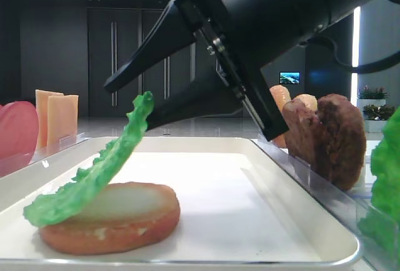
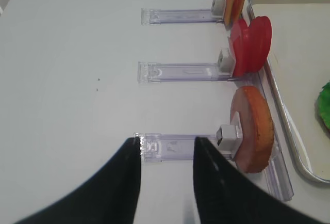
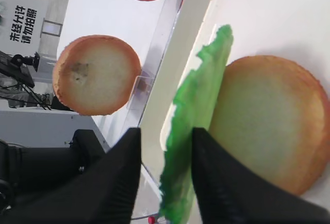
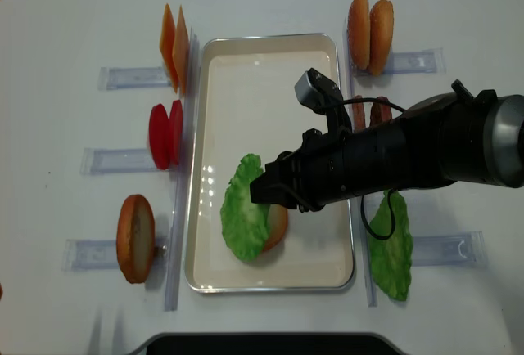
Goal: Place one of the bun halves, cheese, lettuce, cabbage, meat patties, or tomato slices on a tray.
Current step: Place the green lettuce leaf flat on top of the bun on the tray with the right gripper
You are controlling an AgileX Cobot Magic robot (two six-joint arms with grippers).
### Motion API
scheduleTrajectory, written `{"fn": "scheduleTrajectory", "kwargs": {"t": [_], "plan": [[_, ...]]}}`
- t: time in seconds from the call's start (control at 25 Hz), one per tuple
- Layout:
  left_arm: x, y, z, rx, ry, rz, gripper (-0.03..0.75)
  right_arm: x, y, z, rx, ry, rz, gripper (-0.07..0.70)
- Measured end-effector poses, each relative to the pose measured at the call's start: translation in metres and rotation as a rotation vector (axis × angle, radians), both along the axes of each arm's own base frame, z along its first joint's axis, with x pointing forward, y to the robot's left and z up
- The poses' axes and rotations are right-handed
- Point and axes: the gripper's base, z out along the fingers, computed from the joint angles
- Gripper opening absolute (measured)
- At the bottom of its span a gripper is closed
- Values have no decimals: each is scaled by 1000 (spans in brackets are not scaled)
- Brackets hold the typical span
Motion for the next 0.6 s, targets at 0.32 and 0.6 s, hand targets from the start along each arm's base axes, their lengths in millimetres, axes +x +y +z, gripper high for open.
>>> {"fn": "scheduleTrajectory", "kwargs": {"t": [0.32,0.6], "plan": [[0,0,0,0,0,0,265,5,-4,-5,-76,-79,-16,363],[0,0,0,0,0,0,265,7,-7,-10,-157,-123,-24,364]]}}
